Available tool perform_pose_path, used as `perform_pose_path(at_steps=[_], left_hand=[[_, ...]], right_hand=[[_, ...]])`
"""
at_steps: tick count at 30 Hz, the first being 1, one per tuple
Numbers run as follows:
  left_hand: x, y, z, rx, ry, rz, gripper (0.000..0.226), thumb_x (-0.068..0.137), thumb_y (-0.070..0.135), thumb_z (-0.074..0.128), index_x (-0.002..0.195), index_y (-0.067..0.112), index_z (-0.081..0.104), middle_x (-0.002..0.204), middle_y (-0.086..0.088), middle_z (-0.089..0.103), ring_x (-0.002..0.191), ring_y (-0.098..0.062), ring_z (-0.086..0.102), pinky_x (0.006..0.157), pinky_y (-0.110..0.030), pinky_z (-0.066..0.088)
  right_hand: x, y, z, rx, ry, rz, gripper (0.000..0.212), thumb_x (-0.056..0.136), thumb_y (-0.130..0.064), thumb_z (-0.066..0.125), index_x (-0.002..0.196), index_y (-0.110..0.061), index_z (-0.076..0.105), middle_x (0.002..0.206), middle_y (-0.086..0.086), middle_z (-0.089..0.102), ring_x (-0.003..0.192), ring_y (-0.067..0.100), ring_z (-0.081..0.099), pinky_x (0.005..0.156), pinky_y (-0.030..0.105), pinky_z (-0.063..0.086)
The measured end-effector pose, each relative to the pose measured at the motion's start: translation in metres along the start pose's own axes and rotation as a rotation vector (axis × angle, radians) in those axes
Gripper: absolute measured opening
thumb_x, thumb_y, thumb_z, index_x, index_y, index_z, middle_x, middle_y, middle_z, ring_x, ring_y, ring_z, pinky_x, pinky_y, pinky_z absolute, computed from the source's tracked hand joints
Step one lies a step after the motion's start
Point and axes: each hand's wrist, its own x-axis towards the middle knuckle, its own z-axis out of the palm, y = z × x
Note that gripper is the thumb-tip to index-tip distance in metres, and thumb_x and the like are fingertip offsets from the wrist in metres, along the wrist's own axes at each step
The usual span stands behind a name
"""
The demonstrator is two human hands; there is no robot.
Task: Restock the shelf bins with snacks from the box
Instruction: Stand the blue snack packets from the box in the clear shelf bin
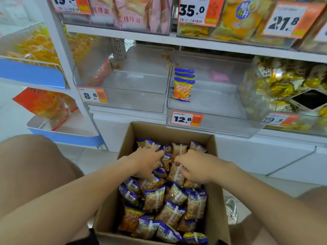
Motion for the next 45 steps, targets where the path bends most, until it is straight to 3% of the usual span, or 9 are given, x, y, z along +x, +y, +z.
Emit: perform_pose_path(at_steps=[6, 10, 13, 18, 22, 28, 36, 41, 45], left_hand=[[-0.026, 0.021, -0.056, -1.100, 0.179, -0.003, 0.067, 0.079, 0.054, 0.081, 0.132, 0.024, 0.053, 0.119, 0.005, 0.070, 0.106, -0.009, 0.070, 0.097, -0.036, 0.058], [-0.045, 0.030, -0.079, -1.504, 0.273, 0.079, 0.061, 0.091, 0.066, 0.061, 0.126, 0.016, 0.067, 0.113, -0.008, 0.078, 0.104, -0.020, 0.075, 0.094, -0.039, 0.058], [-0.049, 0.031, -0.086, -1.483, 0.391, 0.042, 0.053, 0.098, 0.060, 0.053, 0.115, 0.014, 0.073, 0.102, -0.016, 0.077, 0.091, -0.027, 0.072, 0.081, -0.042, 0.054], [-0.047, 0.027, -0.089, -1.411, 0.551, 0.065, 0.022, 0.100, 0.032, 0.067, 0.115, 0.018, 0.074, 0.104, -0.003, 0.079, 0.100, -0.026, 0.074, 0.085, -0.038, 0.060], [-0.050, 0.027, -0.107, -1.264, 0.727, 0.108, 0.023, 0.097, 0.041, 0.067, 0.113, 0.025, 0.071, 0.104, 0.006, 0.078, 0.092, -0.016, 0.073, 0.077, -0.029, 0.059], [-0.034, 0.020, -0.130, -0.900, 0.999, -0.043, 0.013, 0.104, 0.031, 0.060, 0.116, 0.029, 0.063, 0.113, 0.013, 0.062, 0.097, -0.001, 0.061, 0.075, -0.010, 0.045], [0.008, 0.013, -0.130, -0.744, 0.976, -0.328, 0.054, 0.094, 0.027, 0.068, 0.143, 0.028, 0.045, 0.142, 0.002, 0.048, 0.126, -0.024, 0.051, 0.107, -0.049, 0.039], [0.022, 0.012, -0.125, -0.771, 0.977, -0.311, 0.044, 0.096, 0.027, 0.068, 0.136, 0.028, 0.051, 0.139, 0.004, 0.044, 0.113, -0.024, 0.059, 0.097, -0.055, 0.051], [0.023, 0.005, -0.120, -0.779, 0.994, -0.268, 0.042, 0.096, 0.024, 0.069, 0.135, 0.028, 0.053, 0.137, 0.007, 0.042, 0.105, -0.018, 0.061, 0.087, -0.041, 0.058]], right_hand=[[-0.004, 0.019, -0.019, 0.397, 0.237, -0.072, 0.067, 0.083, -0.034, 0.081, 0.137, -0.026, 0.042, 0.121, -0.005, 0.057, 0.107, 0.011, 0.057, 0.088, 0.035, 0.053], [-0.008, 0.015, -0.034, 0.608, 0.462, -0.142, 0.046, 0.087, -0.035, 0.083, 0.128, -0.027, 0.063, 0.115, -0.013, 0.069, 0.101, 0.002, 0.064, 0.089, 0.026, 0.053], [-0.009, 0.021, -0.041, 0.756, 0.540, 0.026, 0.034, 0.087, -0.042, 0.082, 0.113, -0.024, 0.070, 0.100, -0.007, 0.076, 0.088, 0.007, 0.071, 0.086, 0.044, 0.058], [-0.022, 0.025, -0.058, 1.129, 0.507, 0.071, 0.044, 0.085, -0.036, 0.088, 0.122, -0.021, 0.071, 0.108, -0.006, 0.080, 0.099, 0.010, 0.076, 0.095, 0.042, 0.061], [-0.031, 0.032, -0.075, 1.153, 0.565, 0.021, 0.019, 0.095, -0.020, 0.077, 0.114, -0.021, 0.075, 0.107, -0.006, 0.080, 0.100, 0.011, 0.076, 0.092, 0.032, 0.059], [0.000, 0.084, -0.104, 1.022, 0.971, 0.225, 0.033, 0.089, -0.016, 0.083, 0.119, -0.014, 0.069, 0.103, -0.002, 0.079, 0.095, 0.018, 0.075, 0.088, 0.038, 0.061], [0.084, 0.115, -0.122, 0.727, 0.654, 0.480, 0.025, 0.079, -0.029, 0.091, 0.077, -0.022, 0.067, 0.086, 0.004, 0.072, 0.080, 0.019, 0.066, 0.069, 0.028, 0.046], [0.124, 0.118, -0.121, 0.843, 0.630, 0.506, 0.033, 0.074, -0.026, 0.096, 0.098, -0.016, 0.076, 0.093, 0.000, 0.071, 0.091, 0.017, 0.068, 0.074, 0.026, 0.044], [0.132, 0.120, -0.122, 0.932, 0.763, 0.619, 0.073, 0.069, -0.026, 0.099, 0.121, -0.007, 0.052, 0.098, -0.002, 0.059, 0.097, 0.017, 0.061, 0.078, 0.033, 0.050]])
